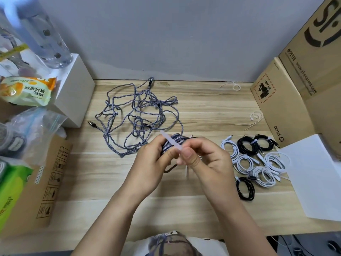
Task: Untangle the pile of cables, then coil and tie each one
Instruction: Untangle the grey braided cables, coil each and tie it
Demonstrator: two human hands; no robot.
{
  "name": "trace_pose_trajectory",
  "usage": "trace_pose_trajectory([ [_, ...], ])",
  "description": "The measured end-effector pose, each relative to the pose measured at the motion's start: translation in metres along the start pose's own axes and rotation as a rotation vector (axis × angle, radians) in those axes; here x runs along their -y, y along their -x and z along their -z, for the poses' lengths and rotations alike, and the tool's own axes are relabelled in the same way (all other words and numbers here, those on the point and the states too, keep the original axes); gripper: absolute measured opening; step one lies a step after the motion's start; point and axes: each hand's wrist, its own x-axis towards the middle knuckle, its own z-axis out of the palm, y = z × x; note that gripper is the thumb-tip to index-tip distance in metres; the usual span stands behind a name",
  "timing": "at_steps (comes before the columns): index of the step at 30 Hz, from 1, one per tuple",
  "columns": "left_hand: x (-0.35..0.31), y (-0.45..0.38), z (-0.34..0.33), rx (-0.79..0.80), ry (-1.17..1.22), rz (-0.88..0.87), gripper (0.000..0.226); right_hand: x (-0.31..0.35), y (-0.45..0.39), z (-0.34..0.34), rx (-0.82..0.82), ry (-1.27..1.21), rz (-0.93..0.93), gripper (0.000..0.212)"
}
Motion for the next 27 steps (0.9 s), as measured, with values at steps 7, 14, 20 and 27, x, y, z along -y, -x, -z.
trace_pose_trajectory([
  [7, -0.007, -0.001, -0.003, -0.083, 0.065, 0.025, 0.017, 0.009, 0.007, -0.006, -0.06, -0.25, -0.086, 0.015],
  [14, -0.005, 0.002, -0.007, -0.113, -0.074, -0.021, 0.02, 0.01, 0.0, -0.008, -0.161, -0.117, -0.319, 0.03],
  [20, -0.007, 0.005, -0.009, -0.118, -0.148, -0.065, 0.024, 0.009, -0.005, -0.01, -0.193, -0.018, -0.372, 0.028],
  [27, -0.009, 0.004, -0.008, -0.112, -0.161, -0.072, 0.028, 0.006, -0.006, -0.01, -0.18, -0.013, -0.388, 0.029],
])
